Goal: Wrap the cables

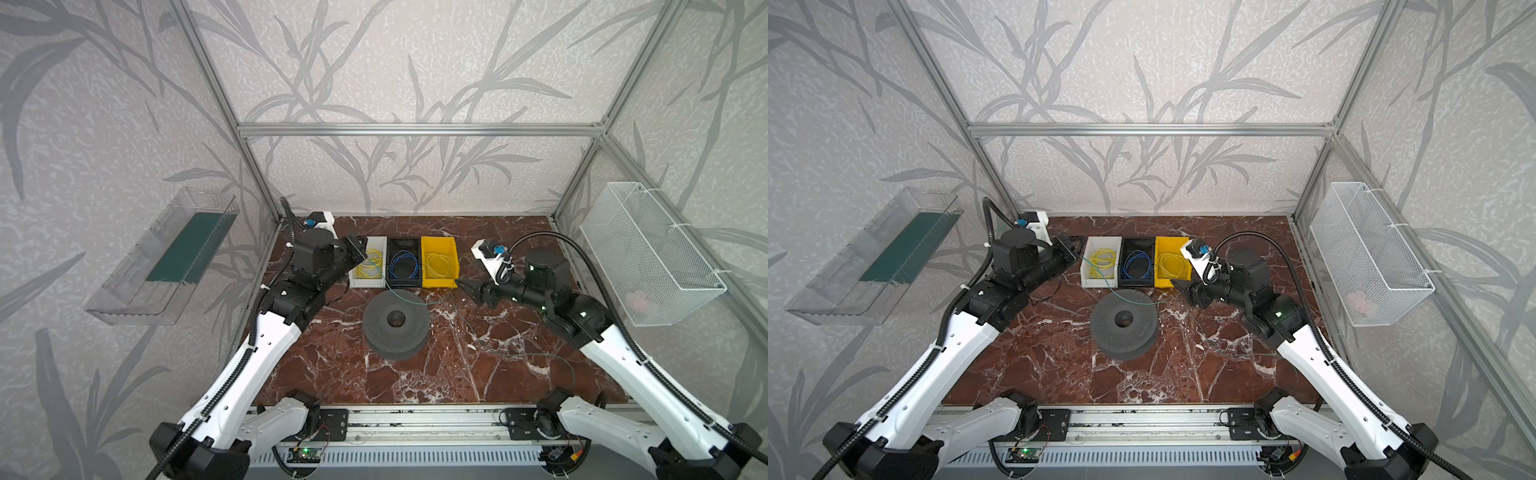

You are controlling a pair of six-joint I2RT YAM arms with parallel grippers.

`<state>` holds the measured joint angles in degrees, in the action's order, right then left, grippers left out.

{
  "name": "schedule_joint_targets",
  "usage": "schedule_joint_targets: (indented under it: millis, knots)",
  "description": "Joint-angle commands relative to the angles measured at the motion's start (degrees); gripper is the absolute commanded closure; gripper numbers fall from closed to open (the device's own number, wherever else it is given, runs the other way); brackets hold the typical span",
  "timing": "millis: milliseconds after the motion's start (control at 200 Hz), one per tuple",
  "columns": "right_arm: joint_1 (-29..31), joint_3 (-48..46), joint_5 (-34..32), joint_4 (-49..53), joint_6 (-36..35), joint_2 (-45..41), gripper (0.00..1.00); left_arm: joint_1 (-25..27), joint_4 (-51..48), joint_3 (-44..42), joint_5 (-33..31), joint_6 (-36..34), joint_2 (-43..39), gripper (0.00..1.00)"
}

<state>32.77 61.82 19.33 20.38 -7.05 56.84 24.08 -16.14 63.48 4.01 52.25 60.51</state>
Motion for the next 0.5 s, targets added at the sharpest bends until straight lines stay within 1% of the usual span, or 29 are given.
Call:
schedule_joint_targets:
  millis: [0, 140, 235, 380, 495]
  knots:
    - [2.7, 4.5, 9.3, -2.3, 4.2, 4.0, 0.33, 3.6, -1.0, -3.4, -7.9, 3.5, -1.4, 1.00]
    - [6.1, 8.9, 14.0, -7.0, 6.9, 12.9, 0.35, 8.3, 0.9, -6.3, -11.3, 5.1, -2.9, 1.00]
    - [8.4, 11.6, 16.1, -8.2, 7.7, 18.4, 0.34, 11.0, -1.6, -6.0, -14.1, 5.1, -3.5, 1.00]
    - [12.6, 12.7, 16.5, -10.5, 8.6, 24.8, 0.35, 13.1, -4.4, -6.1, -16.7, 5.6, -4.6, 1.00]
    - [14.8, 11.6, 16.1, -14.0, 10.2, 28.0, 0.36, 13.8, -5.9, -6.1, -16.6, 5.9, -5.0, 1.00]
